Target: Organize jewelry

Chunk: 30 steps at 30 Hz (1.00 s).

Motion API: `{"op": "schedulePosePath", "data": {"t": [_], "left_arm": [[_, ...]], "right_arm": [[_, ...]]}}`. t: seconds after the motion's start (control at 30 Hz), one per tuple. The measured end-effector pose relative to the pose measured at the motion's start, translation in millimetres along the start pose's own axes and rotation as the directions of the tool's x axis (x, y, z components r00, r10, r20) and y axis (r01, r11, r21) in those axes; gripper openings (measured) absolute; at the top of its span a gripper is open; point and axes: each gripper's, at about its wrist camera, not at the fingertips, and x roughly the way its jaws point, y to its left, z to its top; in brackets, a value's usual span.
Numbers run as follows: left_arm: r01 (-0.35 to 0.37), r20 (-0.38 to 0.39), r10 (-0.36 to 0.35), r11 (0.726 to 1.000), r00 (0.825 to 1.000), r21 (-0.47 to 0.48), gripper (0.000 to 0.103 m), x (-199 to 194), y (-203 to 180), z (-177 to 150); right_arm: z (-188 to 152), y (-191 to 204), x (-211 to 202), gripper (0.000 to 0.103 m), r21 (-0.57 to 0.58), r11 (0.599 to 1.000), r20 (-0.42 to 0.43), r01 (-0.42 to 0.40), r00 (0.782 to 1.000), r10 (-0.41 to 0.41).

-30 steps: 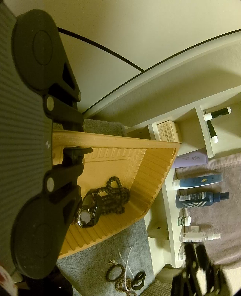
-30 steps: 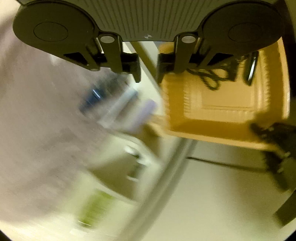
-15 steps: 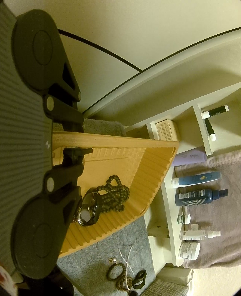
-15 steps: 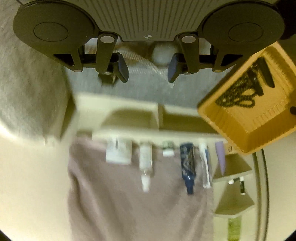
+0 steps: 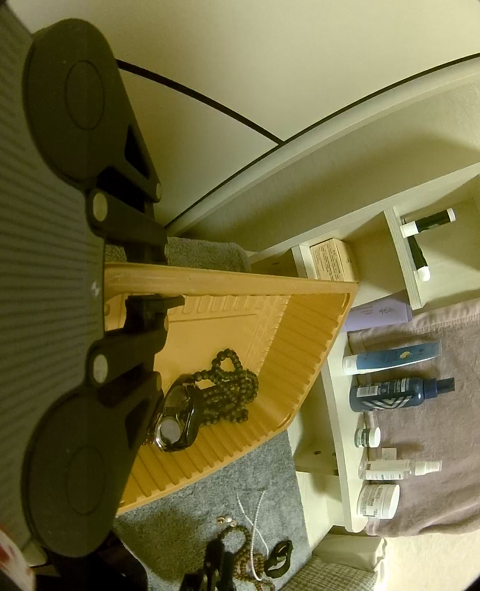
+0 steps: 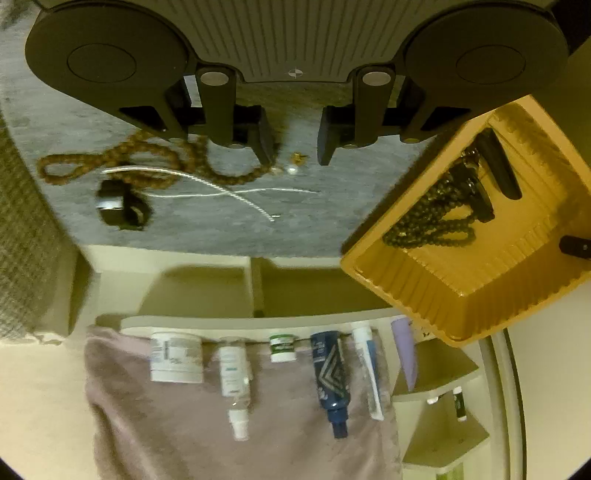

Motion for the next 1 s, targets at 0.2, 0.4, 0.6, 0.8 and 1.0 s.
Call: {"op": "schedulePosePath", "data": {"t": [0.2,0.4,0.6,0.8,1.0], "left_arm": [[-0.002,-0.003,0.002,1.0,1.0,0.0,0.006,0,0,0],[-0.005,-0.004,0.005,1.0,1.0,0.002,0.006,0,-1,1],[-0.004,-0.003,0.004,1.0,1.0,0.003,0.006,0,-1,1],[-0.004,-0.003,0.004,1.0,1.0,0.002,0.006,0,-1,0],[-0.003,-0.002,0.003,1.0,1.0,0.001,0.006,0,-1,0]], "right_arm": [[-2,13,28,0.028,-0.021,0.998,-0.022,0.06,0.998,-0.06],[-5,14,40,0.028,-0.024,0.994,-0.011,0.104,0.994,-0.104],[-4,16,46,0.027,-0.048,0.992,0.008,0.119,0.993,-0.119],[-3,18,49,0.011,-0.059,0.989,0.005,0.136,0.991,-0.136],[-3,22,42,0.011,-0.075,0.989,0.013,0.125,0.992,-0.124]]}}
